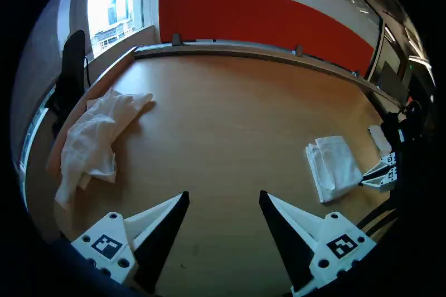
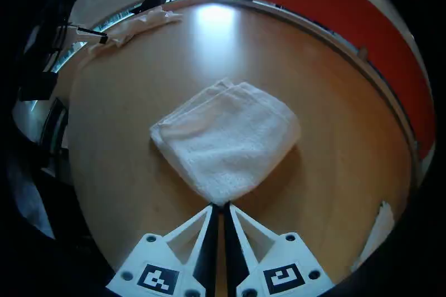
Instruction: Fold towel
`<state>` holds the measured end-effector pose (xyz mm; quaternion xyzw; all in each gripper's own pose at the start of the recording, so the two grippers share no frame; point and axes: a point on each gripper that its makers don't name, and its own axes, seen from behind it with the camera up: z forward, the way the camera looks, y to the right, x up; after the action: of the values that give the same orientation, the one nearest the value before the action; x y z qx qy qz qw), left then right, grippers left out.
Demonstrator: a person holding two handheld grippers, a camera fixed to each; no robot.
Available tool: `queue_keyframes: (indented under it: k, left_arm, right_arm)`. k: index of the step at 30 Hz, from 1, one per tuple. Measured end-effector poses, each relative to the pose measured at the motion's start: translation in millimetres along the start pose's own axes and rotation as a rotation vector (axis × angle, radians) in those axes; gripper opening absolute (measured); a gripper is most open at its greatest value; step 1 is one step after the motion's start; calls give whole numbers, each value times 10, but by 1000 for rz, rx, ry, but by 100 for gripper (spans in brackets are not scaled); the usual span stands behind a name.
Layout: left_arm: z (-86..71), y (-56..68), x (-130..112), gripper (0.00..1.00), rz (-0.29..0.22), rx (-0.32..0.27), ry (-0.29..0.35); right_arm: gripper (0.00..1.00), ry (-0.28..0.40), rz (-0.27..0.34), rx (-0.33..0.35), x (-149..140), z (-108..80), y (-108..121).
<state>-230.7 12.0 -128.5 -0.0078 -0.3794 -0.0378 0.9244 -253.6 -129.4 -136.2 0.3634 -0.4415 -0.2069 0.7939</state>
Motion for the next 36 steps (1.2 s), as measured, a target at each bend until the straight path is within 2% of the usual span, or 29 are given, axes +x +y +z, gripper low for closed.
queue_keyframes:
  k: [6,12,18,24,30,36]
  left_arm:
    - [-7,7,27,93,4,-4,8]
    - [-34,21,84,93,6,-11,23]
    - [-73,29,147,93,5,-15,40]
    - [-109,34,192,93,5,-16,53]
    - [-135,47,237,93,6,-21,65]
    - [-140,66,256,93,8,-26,69]
  right_arm:
    - [6,58,-21,-14,314,-168,75]
    - [6,130,-30,-24,781,-344,178]
    - [6,194,-67,-43,1269,-542,304]
    - [6,239,-98,-73,1626,-750,450]
    - [6,246,-110,-106,1716,-913,649]
    - [6,237,-105,-136,1657,-1038,871]
